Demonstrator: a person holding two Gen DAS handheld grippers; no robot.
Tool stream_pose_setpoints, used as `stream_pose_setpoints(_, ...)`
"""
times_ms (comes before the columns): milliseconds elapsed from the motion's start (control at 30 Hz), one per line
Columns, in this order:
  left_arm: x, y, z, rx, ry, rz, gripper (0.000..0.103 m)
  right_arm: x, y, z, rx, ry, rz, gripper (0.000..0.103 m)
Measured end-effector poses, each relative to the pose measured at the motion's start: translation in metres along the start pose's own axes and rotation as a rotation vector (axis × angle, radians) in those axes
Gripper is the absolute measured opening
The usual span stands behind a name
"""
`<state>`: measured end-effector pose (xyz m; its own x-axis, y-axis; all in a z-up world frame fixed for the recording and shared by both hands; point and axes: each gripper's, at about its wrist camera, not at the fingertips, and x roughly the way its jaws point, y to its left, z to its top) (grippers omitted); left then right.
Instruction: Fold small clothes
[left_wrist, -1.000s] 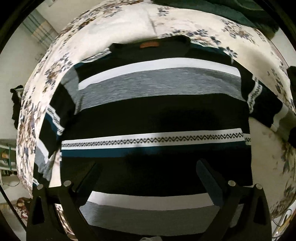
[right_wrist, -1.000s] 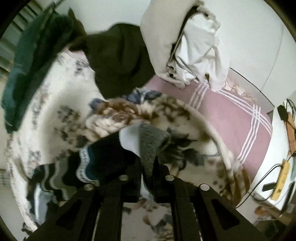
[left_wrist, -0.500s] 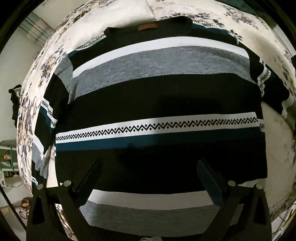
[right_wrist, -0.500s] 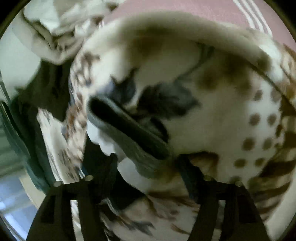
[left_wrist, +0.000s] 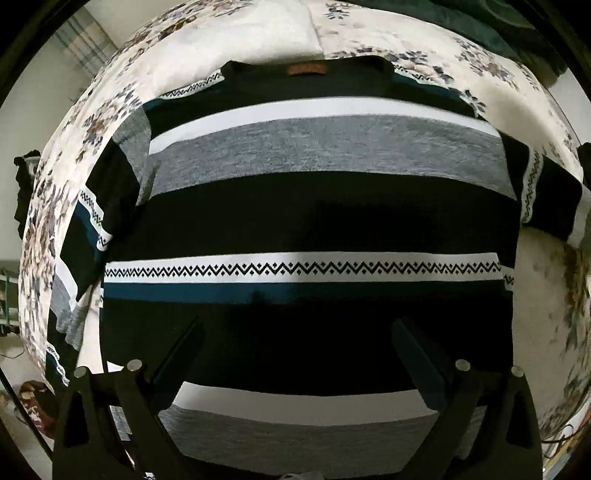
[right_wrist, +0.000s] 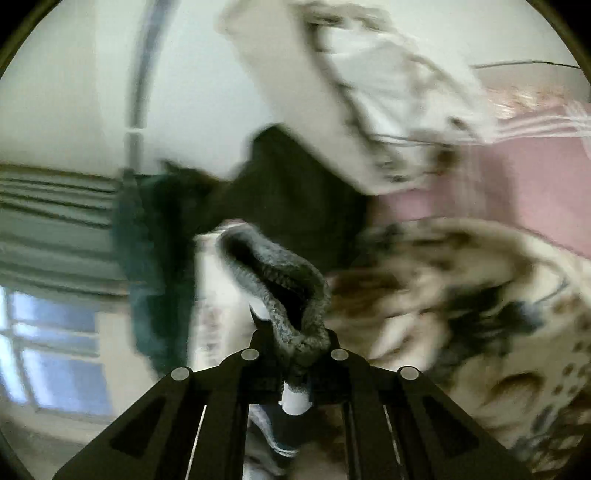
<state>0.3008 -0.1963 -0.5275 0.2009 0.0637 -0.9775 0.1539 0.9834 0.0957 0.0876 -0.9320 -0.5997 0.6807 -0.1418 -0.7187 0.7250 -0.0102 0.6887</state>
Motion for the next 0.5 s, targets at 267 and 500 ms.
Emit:
stream_pose_setpoints(267, 0.008, 0.024, -0.008, -0.037, 0.014, 0.002, 0.103, 0.033, -0.054, -0.02, 0.14, 0.011, -0.108, 0.008)
stream_pose_setpoints(500, 0.008, 0.077, -0.018, -0.121, 0.012, 0.042, 0.103, 0.022, 0.085, -0.096, -0.15, 0.125, 0.045, 0.008)
